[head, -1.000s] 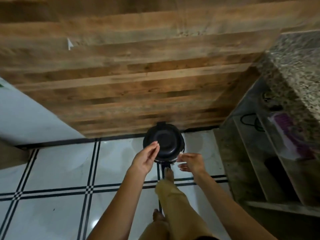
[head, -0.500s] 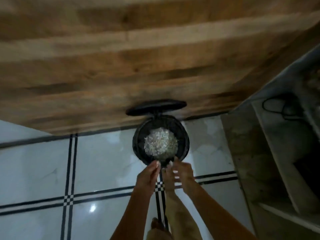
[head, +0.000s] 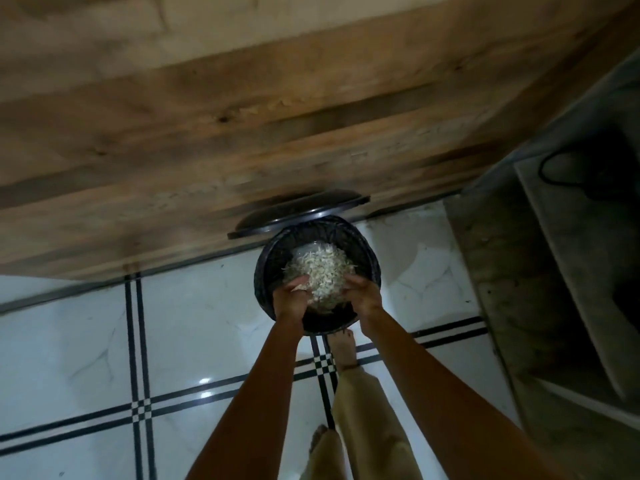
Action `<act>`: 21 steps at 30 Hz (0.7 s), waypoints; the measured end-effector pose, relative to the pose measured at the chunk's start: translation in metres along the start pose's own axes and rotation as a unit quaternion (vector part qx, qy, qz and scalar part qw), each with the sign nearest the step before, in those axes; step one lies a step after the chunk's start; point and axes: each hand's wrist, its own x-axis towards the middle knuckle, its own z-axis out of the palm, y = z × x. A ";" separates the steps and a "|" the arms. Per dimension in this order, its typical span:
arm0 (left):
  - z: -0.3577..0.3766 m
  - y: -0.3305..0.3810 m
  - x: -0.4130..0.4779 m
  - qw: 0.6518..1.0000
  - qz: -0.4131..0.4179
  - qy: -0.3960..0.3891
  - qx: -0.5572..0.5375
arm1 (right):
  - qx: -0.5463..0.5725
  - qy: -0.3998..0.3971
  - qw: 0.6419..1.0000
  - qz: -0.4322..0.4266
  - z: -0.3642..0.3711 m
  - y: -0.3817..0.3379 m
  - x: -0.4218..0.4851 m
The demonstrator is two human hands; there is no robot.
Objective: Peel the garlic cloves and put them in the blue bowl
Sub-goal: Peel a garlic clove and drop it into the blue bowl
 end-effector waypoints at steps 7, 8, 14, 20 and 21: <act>-0.006 0.064 -0.178 0.993 0.088 -0.075 0.005 | 0.137 -0.021 0.989 -0.041 -0.056 -0.037 -0.156; 0.000 0.071 -0.214 0.989 0.114 -0.094 0.008 | 0.153 -0.009 0.986 -0.063 -0.072 -0.037 -0.187; 0.088 0.069 -0.420 0.923 0.214 -0.294 0.129 | 0.244 0.110 0.945 -0.186 -0.212 0.004 -0.366; 0.243 -0.024 -0.604 0.788 0.274 -0.475 0.279 | 0.261 0.396 0.841 -0.261 -0.401 0.130 -0.478; 0.271 -0.044 -0.632 0.753 0.296 -0.503 0.304 | 0.262 0.447 0.816 -0.256 -0.434 0.152 -0.496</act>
